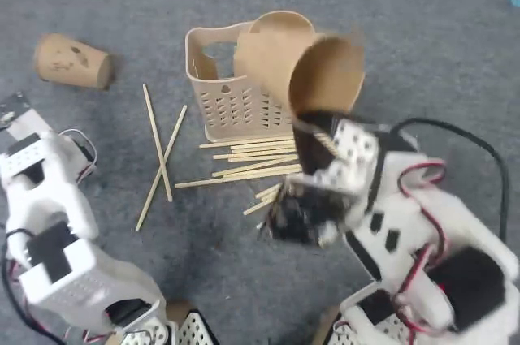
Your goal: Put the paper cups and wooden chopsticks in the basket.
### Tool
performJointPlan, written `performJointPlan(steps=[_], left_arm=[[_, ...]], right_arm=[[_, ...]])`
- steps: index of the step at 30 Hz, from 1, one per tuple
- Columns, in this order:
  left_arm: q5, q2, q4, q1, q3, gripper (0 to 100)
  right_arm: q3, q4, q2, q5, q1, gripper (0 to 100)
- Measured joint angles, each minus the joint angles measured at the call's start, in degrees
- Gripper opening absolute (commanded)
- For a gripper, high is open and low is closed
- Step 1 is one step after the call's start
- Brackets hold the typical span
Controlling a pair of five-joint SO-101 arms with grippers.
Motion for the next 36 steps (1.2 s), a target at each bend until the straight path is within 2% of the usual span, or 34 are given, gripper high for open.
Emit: performJointPlan(steps=[6, 13, 22, 36], left_arm=[[0.0, 0.0, 0.0, 0.0, 0.0, 10], [0.0, 0.0, 0.0, 0.09, 0.0, 10], [0.0, 0.0, -0.09, 0.35, 0.0, 10], [0.0, 0.0, -0.09, 0.35, 0.0, 10]], right_arm=[[-0.88, -10.9, 11.08, -0.09, 6.07, 0.7], [-9.93, -12.66, 27.08, 0.26, 8.18, 0.7], [-21.01, -2.73, 41.76, 1.85, 8.88, 0.8], [-22.42, -0.53, 42.73, 1.85, 8.88, 0.8]])
